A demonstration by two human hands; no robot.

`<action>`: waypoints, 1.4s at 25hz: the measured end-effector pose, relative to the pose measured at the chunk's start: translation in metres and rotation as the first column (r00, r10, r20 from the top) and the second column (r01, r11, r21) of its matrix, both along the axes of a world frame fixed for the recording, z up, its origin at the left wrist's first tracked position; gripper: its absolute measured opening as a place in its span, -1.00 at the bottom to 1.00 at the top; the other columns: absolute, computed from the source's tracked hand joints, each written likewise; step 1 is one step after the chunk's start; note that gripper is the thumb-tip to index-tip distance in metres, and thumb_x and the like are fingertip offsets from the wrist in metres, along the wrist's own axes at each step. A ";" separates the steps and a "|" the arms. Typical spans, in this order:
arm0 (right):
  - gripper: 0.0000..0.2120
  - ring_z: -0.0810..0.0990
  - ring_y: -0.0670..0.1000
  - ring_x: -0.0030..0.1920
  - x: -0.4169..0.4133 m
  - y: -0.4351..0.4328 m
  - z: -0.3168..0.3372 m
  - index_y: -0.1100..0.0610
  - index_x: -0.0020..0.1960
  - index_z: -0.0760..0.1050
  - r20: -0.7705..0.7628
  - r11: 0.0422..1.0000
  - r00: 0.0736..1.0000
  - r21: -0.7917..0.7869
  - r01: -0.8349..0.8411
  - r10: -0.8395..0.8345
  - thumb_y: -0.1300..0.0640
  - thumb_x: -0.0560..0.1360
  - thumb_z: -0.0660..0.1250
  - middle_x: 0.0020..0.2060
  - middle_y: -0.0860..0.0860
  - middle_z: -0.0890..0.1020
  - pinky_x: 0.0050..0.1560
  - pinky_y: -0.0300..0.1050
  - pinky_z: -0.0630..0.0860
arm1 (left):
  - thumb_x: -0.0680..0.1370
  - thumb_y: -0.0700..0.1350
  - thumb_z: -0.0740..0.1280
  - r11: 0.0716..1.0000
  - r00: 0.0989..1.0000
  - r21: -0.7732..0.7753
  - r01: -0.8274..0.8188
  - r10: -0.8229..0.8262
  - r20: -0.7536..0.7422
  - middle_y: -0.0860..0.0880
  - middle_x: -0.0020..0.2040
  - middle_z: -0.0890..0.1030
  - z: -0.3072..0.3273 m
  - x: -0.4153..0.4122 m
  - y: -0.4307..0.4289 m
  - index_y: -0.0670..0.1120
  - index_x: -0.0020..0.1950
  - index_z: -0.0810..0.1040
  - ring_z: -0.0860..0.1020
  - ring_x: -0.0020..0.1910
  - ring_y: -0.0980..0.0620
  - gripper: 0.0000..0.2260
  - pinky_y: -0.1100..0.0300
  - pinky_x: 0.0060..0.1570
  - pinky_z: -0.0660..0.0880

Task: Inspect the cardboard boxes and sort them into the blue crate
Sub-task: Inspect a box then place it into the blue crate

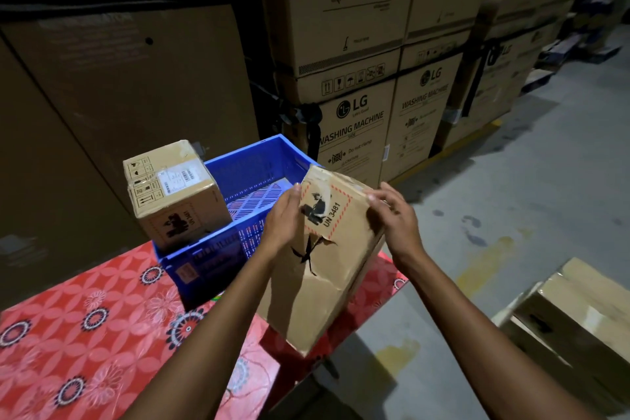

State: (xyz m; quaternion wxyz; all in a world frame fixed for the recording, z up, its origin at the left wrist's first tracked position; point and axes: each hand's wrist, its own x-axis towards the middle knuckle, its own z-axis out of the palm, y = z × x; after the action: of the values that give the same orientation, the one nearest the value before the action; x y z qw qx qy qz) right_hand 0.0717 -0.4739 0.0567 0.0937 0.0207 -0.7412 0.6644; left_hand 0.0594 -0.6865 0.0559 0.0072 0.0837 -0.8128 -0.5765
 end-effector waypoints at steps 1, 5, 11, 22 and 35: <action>-0.82 0.39 -0.08 0.46 -0.001 -0.003 0.003 -0.11 -0.13 0.72 0.055 0.994 0.997 -0.098 0.052 -0.047 -0.15 0.40 0.39 0.46 -0.02 0.46 0.41 -0.01 0.37 | 0.56 0.47 -0.01 0.997 0.999 0.072 0.021 -0.025 0.045 0.00 0.05 0.73 0.010 -0.001 0.000 0.12 0.15 0.65 0.68 0.09 -0.05 -0.40 -0.19 0.22 0.55; -0.67 0.42 -0.01 0.44 0.003 -0.011 0.005 -0.05 -0.43 0.62 0.108 0.990 0.992 -0.119 0.078 -0.065 0.16 0.49 0.45 0.45 -0.01 0.46 0.44 0.26 0.40 | 0.63 0.36 0.09 0.946 0.963 0.320 0.056 -0.136 0.233 -0.19 -0.03 0.74 0.045 0.004 0.003 -0.06 0.11 0.65 0.71 -0.05 -0.15 -0.43 -0.04 0.00 0.61; -0.46 0.45 -0.09 0.38 0.016 -0.008 0.013 -0.14 0.34 0.49 -0.030 0.995 0.999 -0.098 -0.013 0.010 0.12 0.37 0.34 0.55 -0.03 0.33 0.25 -0.07 0.54 | 0.64 -0.06 0.08 0.903 0.971 0.427 0.039 -0.135 0.196 -0.21 0.08 0.72 0.029 0.009 0.003 -0.25 0.26 0.56 0.66 0.06 -0.21 -0.60 -0.04 0.08 0.53; -0.58 0.74 0.05 0.01 0.017 0.026 -0.026 0.05 0.38 0.33 0.418 0.982 0.903 -0.189 -0.019 0.098 0.35 0.59 0.28 0.18 0.09 0.64 -0.17 -0.10 0.65 | 0.58 -0.29 0.23 0.876 0.967 0.481 0.037 -0.153 0.205 -0.17 0.21 0.60 -0.037 0.032 0.036 -0.08 0.38 0.30 0.64 0.12 -0.14 -0.62 0.03 -0.07 0.58; -0.37 0.67 -0.04 0.04 0.009 0.029 -0.033 -0.02 0.50 0.22 0.431 1.000 0.902 -0.026 -0.018 0.028 0.33 0.56 0.39 0.19 0.01 0.59 -0.03 -0.07 0.64 | 0.53 -0.38 0.32 0.812 0.942 0.583 0.025 -0.214 0.259 -0.23 0.24 0.64 -0.040 0.010 0.045 -0.10 0.44 0.31 0.65 0.18 -0.24 -0.49 -0.16 0.18 0.60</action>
State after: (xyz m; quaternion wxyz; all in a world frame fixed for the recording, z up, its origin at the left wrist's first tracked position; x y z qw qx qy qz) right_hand 0.0805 -0.4452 0.0242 -0.0801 -0.1191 -0.7361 0.6614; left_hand 0.0690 -0.6419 0.0157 -0.1833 0.1202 -0.5968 -0.7719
